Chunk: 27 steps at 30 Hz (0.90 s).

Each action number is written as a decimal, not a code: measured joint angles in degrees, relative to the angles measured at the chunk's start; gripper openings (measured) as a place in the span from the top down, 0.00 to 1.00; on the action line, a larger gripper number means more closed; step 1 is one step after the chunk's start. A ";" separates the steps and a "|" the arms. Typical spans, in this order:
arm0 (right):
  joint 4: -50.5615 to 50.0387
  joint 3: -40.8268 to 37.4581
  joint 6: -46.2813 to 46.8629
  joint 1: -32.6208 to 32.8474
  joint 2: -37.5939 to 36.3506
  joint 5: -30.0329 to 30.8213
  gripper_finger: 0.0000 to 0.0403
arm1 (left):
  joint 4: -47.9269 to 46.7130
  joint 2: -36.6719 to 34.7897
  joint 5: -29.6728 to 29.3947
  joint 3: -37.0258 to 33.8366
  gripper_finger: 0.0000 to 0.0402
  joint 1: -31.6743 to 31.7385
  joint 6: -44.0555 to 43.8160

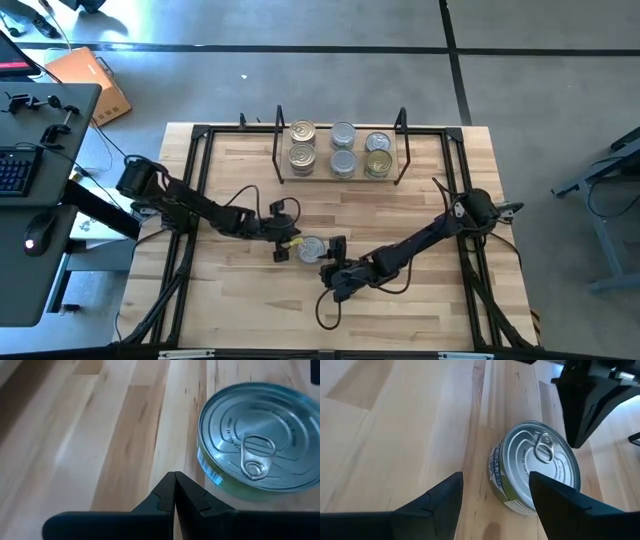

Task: Stack canned seafood by type on shelf
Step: Stack the green tuna can on top of the green tuna can on the shelf

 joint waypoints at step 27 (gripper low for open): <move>0.68 0.00 -3.53 -0.17 -0.02 1.00 0.45 | 4.81 1.20 5.40 0.20 1.00 0.39 -0.58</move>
